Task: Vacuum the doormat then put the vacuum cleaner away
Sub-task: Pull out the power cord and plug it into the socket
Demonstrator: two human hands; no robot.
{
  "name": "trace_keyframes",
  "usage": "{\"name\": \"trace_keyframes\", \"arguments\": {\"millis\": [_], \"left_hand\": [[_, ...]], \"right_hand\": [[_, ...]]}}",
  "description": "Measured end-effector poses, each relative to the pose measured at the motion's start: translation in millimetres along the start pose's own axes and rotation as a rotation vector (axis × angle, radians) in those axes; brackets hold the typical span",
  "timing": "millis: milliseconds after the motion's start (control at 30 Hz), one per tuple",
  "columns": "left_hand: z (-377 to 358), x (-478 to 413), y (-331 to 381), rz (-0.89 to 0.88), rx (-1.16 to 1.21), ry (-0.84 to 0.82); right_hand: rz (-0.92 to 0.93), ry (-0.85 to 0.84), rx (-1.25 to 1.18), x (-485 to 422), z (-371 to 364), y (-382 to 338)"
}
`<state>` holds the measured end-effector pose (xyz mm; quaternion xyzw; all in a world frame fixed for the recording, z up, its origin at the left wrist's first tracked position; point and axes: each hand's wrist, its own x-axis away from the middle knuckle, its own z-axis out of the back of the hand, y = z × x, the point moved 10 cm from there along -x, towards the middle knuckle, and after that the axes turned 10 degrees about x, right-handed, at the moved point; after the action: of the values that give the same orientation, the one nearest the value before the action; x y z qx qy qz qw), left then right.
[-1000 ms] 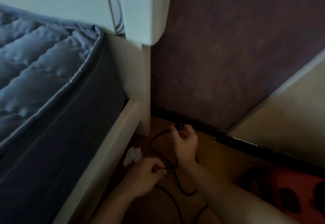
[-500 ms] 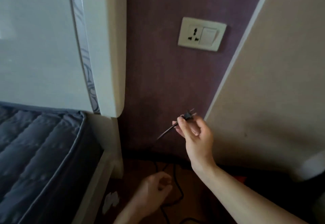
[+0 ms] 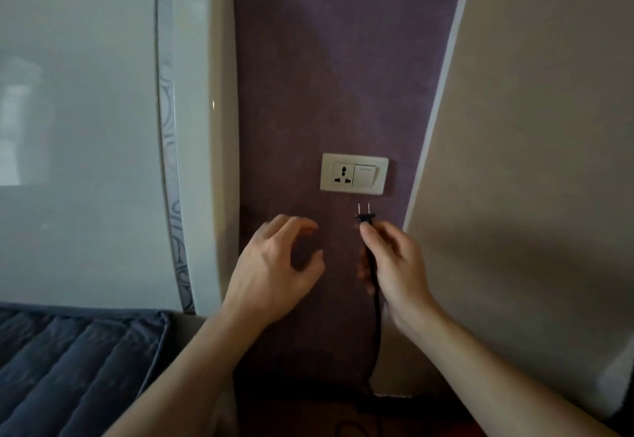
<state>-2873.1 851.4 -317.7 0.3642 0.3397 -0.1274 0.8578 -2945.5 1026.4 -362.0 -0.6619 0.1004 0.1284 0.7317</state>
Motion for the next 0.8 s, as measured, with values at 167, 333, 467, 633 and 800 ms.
{"name": "trace_keyframes", "arguments": {"millis": [167, 333, 467, 633, 800], "left_hand": [[-4.7, -53.1, -19.7, -0.064, -0.215, 0.034], [-13.1, -89.2, -42.3, -0.067, -0.365, -0.07], [-15.8, -98.4, -49.2, -0.118, -0.469, -0.076], [-30.2, -106.6, -51.6, -0.183, -0.617, -0.079], [-38.3, -118.8, -59.5, -0.092, -0.635, -0.132]], "right_hand": [[0.046, -0.076, 0.112, -28.5, -16.9, -1.5], [0.149, -0.034, 0.292, -55.1, -20.4, -5.7], [0.315, 0.02, 0.479, -65.9, -16.8, -11.2], [0.401, 0.067, 0.543, -78.1, -12.1, 0.6], [0.368, 0.04, 0.513, -88.0, -16.4, 4.0]]}}
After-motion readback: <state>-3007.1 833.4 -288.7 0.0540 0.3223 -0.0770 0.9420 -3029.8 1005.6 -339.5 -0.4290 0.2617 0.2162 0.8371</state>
